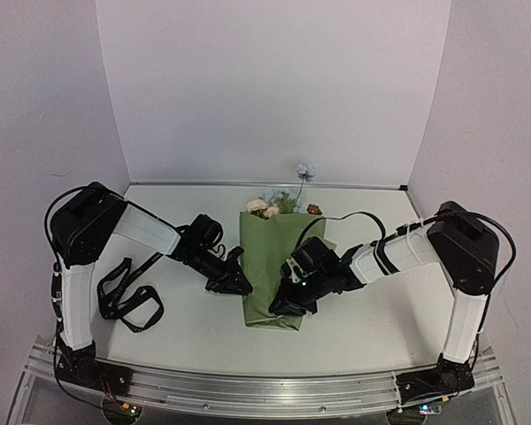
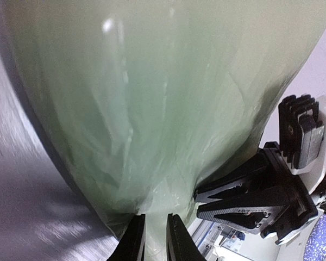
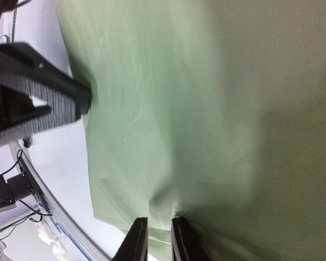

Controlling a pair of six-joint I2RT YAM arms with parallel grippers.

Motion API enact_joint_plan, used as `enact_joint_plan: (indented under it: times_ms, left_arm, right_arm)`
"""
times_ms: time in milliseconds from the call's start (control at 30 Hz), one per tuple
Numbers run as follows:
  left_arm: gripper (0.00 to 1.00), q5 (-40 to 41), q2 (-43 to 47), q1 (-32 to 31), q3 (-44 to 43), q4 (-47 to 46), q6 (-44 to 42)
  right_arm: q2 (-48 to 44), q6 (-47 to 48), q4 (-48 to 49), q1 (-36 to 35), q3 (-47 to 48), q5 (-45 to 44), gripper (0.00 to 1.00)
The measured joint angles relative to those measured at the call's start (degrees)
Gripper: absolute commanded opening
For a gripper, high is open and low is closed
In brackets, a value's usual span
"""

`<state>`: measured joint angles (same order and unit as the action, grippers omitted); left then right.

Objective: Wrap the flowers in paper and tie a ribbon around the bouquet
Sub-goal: Press the fold line of the folded bouquet.

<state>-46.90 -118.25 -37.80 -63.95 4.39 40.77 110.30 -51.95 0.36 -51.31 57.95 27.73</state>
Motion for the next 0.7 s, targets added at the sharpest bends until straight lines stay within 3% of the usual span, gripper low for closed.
enact_joint_plan:
  times_ms: [700]
  left_arm:
    - [0.2,-0.6,-9.6,9.4,-14.9,0.5,1.2]
  right_arm:
    - [0.0,0.9,1.6,0.0,-0.7,0.0,0.17]
